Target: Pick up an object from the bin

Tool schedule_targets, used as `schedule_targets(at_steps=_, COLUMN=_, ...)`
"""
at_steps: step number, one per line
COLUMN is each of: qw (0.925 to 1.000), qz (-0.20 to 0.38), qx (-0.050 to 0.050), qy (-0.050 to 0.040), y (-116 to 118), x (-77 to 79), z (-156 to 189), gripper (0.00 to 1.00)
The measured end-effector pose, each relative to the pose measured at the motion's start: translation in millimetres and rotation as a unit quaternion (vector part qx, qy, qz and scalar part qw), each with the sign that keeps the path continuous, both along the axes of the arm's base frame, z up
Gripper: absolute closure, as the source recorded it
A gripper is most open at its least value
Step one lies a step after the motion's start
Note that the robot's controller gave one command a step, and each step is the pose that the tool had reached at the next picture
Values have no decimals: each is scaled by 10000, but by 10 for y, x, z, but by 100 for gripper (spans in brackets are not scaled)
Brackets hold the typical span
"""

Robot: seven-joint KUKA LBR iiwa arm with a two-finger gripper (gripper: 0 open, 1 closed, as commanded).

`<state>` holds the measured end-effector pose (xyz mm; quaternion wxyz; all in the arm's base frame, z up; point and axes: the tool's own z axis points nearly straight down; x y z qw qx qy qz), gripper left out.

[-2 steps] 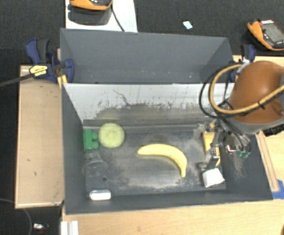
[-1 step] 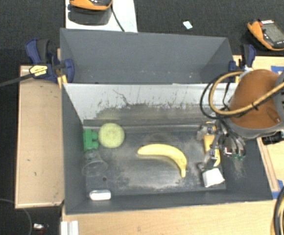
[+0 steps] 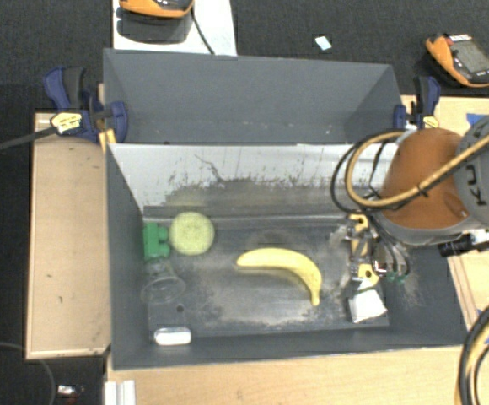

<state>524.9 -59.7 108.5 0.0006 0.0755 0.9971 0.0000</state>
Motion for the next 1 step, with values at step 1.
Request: schedule_targets(at_steps=1, qw=10000, qz=-36, qx=1, qy=-61, y=77, x=-129, z=-113, gripper=0)
